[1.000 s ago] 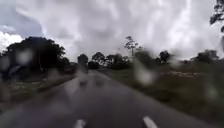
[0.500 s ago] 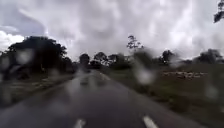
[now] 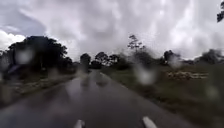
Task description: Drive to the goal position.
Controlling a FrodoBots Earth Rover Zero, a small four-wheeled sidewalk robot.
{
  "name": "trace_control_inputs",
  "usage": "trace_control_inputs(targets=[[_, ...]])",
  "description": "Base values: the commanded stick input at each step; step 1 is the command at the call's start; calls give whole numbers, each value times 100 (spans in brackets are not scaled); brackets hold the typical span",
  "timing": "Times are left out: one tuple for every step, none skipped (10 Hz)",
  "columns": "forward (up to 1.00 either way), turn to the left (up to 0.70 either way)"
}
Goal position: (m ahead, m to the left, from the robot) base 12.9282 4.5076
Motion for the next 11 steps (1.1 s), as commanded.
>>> trace_control_inputs(targets=[[70, 0], [70, 0], [70, 0], [70, 0], [70, 0], [70, 0], [70, 0], [70, 0], [70, 0], [70, 0], [70, 0]])
